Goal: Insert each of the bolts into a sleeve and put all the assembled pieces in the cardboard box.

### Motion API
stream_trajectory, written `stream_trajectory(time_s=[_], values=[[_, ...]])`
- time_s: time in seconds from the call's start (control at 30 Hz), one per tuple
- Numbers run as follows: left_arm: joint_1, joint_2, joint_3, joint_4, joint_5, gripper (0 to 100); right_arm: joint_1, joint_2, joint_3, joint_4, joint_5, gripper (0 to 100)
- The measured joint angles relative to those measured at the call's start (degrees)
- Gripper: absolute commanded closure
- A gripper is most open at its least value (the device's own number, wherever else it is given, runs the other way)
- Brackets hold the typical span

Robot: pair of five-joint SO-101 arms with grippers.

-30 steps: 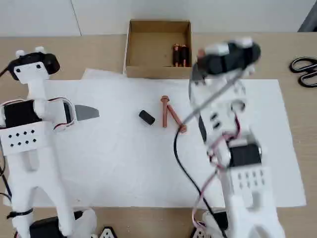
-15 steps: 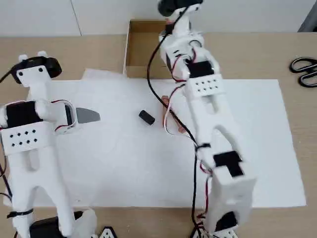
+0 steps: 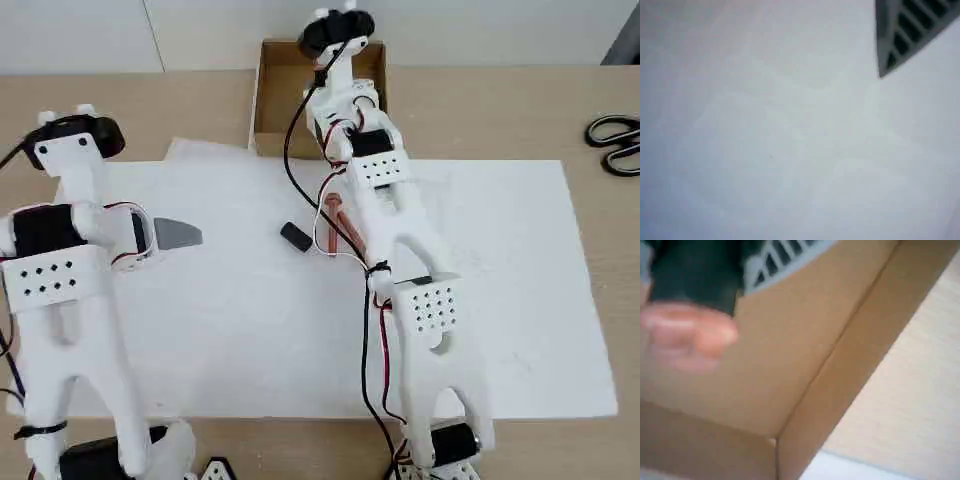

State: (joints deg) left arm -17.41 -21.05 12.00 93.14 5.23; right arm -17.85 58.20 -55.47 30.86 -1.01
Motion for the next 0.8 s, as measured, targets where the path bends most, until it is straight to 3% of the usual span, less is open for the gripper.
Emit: stream_trajectory(time_s=[0.23, 0.47, 0.8], values=[[0.00, 0.00, 0.00, 0.00, 0.00, 61, 0.00, 9.05, -8.79, 0.00, 0.00, 97.6], [0.00, 0.00, 0.00, 0.00, 0.00, 61, 0.00, 13.98, -15.38, 0.00, 0.00, 77.8], [0.00, 0.00, 0.00, -0.18, 0.00, 61, 0.00, 13.98, -18.37, 0.00, 0.00, 77.5]])
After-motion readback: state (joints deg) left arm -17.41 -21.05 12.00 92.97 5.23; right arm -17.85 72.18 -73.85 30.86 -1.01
